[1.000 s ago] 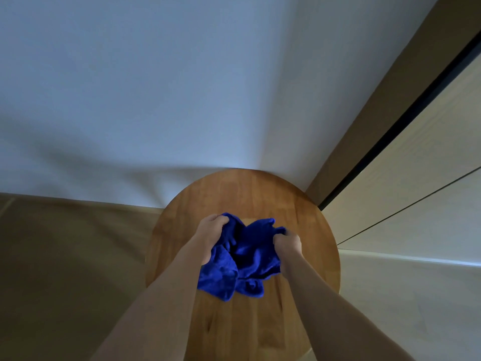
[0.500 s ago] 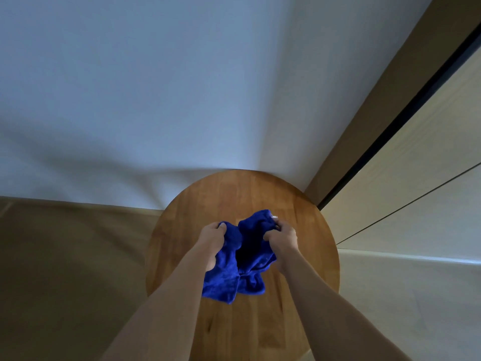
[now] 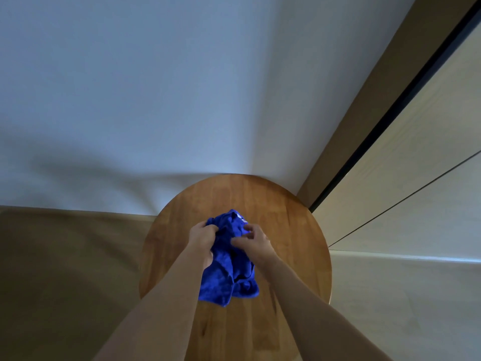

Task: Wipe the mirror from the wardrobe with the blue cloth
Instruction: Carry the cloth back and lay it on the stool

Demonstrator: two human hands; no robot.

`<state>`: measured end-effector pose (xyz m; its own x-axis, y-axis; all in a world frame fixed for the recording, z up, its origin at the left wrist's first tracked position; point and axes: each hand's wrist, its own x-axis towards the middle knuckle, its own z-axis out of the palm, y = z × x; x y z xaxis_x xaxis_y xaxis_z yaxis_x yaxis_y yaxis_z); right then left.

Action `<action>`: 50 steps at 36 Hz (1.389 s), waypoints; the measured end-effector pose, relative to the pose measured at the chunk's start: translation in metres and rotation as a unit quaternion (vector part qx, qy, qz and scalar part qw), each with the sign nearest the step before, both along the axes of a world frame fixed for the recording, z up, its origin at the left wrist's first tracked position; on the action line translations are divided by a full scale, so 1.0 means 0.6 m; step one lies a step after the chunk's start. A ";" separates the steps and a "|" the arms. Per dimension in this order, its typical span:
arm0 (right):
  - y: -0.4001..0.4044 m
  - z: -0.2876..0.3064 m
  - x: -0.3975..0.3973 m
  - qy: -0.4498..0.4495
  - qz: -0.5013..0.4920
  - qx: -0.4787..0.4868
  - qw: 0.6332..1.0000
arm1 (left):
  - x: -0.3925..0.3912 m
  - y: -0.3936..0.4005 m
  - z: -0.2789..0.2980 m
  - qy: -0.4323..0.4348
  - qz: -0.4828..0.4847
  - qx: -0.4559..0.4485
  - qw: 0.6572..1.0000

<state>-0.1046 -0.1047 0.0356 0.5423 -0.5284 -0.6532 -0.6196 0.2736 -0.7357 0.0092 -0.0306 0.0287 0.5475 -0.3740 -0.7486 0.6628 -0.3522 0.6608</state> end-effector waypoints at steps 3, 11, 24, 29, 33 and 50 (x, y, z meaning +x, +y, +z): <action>0.004 -0.007 -0.010 0.162 0.253 -0.237 0.924 | -0.001 -0.005 -0.001 -0.014 -0.001 0.003 1.000; -0.013 -0.032 -0.051 0.288 0.289 -0.349 0.844 | 0.013 0.007 -0.009 -0.005 0.049 -0.013 0.999; -0.054 -0.005 -0.021 0.040 -0.182 -0.082 0.979 | 0.013 0.031 0.024 0.070 -0.036 -0.049 0.996; -0.064 0.018 -0.006 0.055 -0.235 0.032 0.970 | 0.017 0.031 0.038 0.053 -0.075 -0.019 0.996; -0.061 0.035 0.011 0.038 -0.265 0.096 0.959 | 0.015 0.016 0.040 0.036 -0.059 -0.006 0.998; -0.024 0.054 0.022 -0.090 -0.212 0.309 0.923 | -0.004 0.001 0.041 -0.134 -0.268 -0.033 0.953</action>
